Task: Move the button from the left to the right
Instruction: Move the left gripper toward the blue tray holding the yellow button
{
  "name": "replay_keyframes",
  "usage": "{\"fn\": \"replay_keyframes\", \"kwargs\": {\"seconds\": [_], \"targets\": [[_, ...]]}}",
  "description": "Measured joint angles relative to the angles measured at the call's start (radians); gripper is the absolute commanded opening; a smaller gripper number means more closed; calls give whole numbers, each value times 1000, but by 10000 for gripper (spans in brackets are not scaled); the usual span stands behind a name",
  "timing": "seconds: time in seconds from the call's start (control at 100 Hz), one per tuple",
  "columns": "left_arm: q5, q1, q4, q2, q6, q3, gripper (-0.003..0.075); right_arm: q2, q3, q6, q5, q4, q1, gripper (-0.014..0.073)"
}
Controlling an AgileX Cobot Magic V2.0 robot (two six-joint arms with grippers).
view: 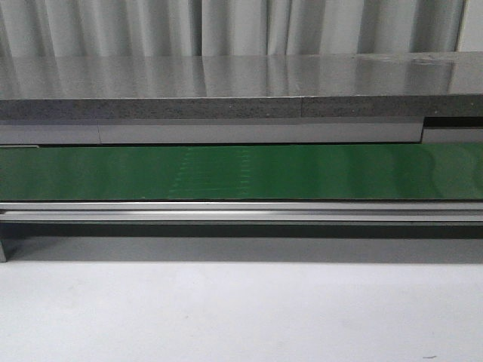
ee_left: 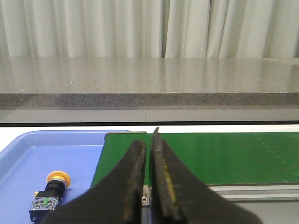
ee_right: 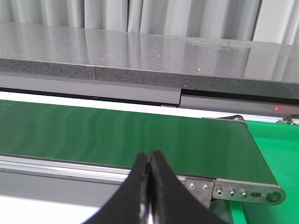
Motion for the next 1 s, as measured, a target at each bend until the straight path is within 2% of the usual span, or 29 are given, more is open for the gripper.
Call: {"fn": "replay_keyframes", "kwargs": {"seconds": [0.64,0.82,1.0], "targets": [[-25,0,-34,0,0,0,5,0,0,0,0,0,0,-67],[82,0,-76,0,0,-59,5,0,0,0,0,0,0,-67],[214,0,-87,86,0,-242,5,0,0,0,0,0,0,-67]]}}
